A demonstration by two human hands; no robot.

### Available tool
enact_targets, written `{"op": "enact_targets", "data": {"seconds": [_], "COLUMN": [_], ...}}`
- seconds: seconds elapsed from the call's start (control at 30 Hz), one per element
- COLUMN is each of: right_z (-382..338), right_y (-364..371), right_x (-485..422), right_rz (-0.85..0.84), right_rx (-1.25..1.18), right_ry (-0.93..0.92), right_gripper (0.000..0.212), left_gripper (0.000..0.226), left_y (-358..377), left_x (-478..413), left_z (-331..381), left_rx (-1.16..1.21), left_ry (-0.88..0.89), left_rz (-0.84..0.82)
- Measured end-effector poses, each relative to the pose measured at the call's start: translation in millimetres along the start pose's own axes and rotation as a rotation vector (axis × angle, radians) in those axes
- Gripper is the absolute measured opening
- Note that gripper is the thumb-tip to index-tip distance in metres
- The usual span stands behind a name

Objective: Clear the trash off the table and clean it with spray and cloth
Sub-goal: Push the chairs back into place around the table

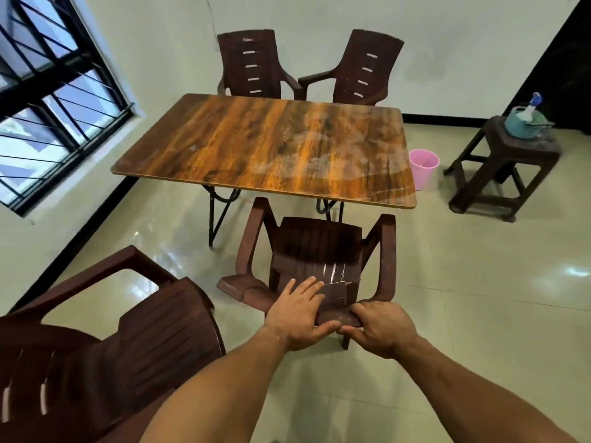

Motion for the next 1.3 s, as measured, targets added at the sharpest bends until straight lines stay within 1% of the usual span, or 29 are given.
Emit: {"op": "enact_targets", "data": {"seconds": [0.1,0.2,0.4,0.47,0.57,0.63,0.73,0.83,0.93,1.03,1.1,1.13,1.17,1.3], "right_z": [3,4,10,13,16,12,2,-19,-59,-125,-169,-205,-221,-380], "right_y": [-2,0,2,4,5,0,-18,-20,-16,-10,-5,0,4,14], "right_x": [5,12,15,15,14,13,6,-3,-11,-21,-30,-36,-39,-50], "right_rz": [0.003,-0.002,-0.05,-0.058,-0.061,-0.078,-0.025,0.019,0.045,0.075,0.066,0.055,0.047,-0.002], "right_rx": [-0.003,0.016,0.047,0.04,0.001,-0.042,-0.057,-0.054,-0.048,-0.035,-0.031,-0.028,-0.03,-0.044], "right_ry": [-0.004,-0.009,0.008,0.034,0.055,0.033,0.014,0.037,0.051,0.026,0.023,0.025,0.036,-0.02], "right_gripper": [0.1,0.096,0.071,0.072,0.085,0.093,0.091,0.088,0.086,0.081,0.08,0.079,0.08,0.084], "left_gripper": [0.089,0.094,0.098,0.094,0.083,0.077,0.075,0.077,0.077,0.076,0.074,0.074,0.074,0.073], "left_y": [1,5,4,5,3,0,-4,-4,-8,-10,-10,-5,-4,5], "left_x": [2,6,8,10,14,17,23,35,59,101,129,155,168,288], "left_z": [2,1,7,6,5,0,-8,-24,-46,-83,-112,-139,-151,-256], "left_rx": [-0.053,-0.073,-0.053,-0.048,-0.029,-0.017,-0.009,-0.015,-0.026,-0.031,-0.046,-0.053,-0.055,-0.03], "left_ry": [0.038,0.009,-0.055,-0.073,-0.109,-0.143,-0.204,-0.237,-0.223,-0.195,-0.187,-0.193,-0.2,-0.276], "left_rz": [-0.014,-0.022,-0.037,-0.035,-0.004,0.024,0.065,0.105,0.163,0.218,0.223,0.221,0.215,0.182]}}
Point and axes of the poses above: each hand's wrist, its own x-axis away from the middle knuckle, its own y-axis out of the palm, z = x × y, the point moved 6 cm from there along -x, towards the middle knuckle, and after that the axes turned 5 degrees about x, right-handed, at the moved point
